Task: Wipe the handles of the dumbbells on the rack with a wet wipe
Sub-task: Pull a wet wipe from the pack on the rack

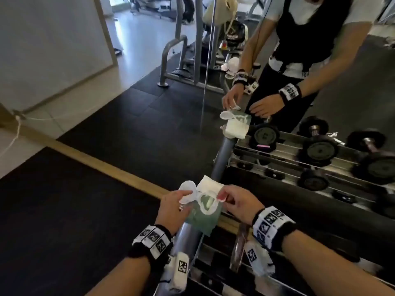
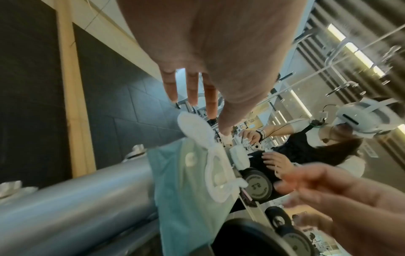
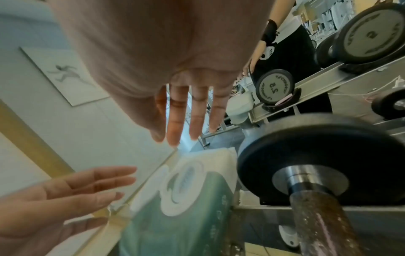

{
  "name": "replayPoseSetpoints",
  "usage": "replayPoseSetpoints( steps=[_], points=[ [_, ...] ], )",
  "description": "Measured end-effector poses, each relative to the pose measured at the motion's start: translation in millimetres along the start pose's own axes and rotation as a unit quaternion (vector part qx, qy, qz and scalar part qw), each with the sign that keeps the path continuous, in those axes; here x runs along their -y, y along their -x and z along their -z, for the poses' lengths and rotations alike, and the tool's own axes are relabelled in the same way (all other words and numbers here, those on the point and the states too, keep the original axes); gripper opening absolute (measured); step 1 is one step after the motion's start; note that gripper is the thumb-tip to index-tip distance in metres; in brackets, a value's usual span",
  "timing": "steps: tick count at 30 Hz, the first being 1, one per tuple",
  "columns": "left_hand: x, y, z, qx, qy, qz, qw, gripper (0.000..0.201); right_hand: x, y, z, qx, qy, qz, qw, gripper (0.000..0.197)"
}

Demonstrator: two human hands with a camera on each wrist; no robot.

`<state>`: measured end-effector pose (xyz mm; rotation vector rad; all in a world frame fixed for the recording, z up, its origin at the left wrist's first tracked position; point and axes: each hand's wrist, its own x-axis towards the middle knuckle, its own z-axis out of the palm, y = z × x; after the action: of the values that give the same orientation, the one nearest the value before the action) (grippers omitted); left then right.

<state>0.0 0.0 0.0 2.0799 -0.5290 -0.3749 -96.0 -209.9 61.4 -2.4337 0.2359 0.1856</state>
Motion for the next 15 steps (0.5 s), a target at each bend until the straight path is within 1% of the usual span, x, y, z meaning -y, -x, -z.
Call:
replayPoseSetpoints(
  steps=[1, 2, 4, 6, 8, 9, 11, 13, 15],
  points=[
    [4.7, -3.5, -7.1, 0.006, -0.041, -0.017, 0.999, 0.047, -4.9, -10.0, -6.7, -0.004, 0.029, 0.011, 1.0, 0.022],
    [7.0, -6.8, -13.0, 0.019, -0.097, -0.018, 0.995, 0.054, -5.1, -16.3, -9.1, 0.003, 0.066, 0.009, 0.998, 0.028],
    [10.7, -8.4, -23.6, 0.048, -0.172, -0.003, 0.984, 0.065, -6.4, -26.5, -15.7, 0.023, 0.11, 0.014, 0.994, 0.035],
    [17.4, -9.3, -33.8, 0.05, -0.19, 0.011, 0.98, 0.068, -11.5, -32.2, -25.8, 0.041, 0.159, 0.043, 0.986, 0.036],
    [21.2, -8.8, -40.8, 0.06, -0.195, 0.022, 0.979, 0.069, -13.1, -35.8, -30.6, 0.054, 0.215, 0.068, 0.973, 0.031],
    [21.1, -8.8, -43.9, 0.065, -0.203, 0.024, 0.977, 0.068, -14.6, -38.6, -32.1, 0.049, 0.225, 0.082, 0.97, 0.027],
    [20.5, -9.7, -49.3, 0.072, -0.215, 0.034, 0.973, 0.07, -17.4, -42.0, -31.4, 0.047, 0.228, 0.08, 0.969, 0.021],
    [21.4, -9.9, -53.6, 0.068, -0.212, 0.046, 0.974, 0.072, -23.0, -41.2, -31.4, 0.051, 0.228, 0.077, 0.969, 0.02],
    [24.2, -10.4, -56.4, 0.06, -0.205, 0.05, 0.976, 0.072, -29.1, -36.4, -33.9, 0.033, 0.238, 0.079, 0.968, 0.02]
  ],
)
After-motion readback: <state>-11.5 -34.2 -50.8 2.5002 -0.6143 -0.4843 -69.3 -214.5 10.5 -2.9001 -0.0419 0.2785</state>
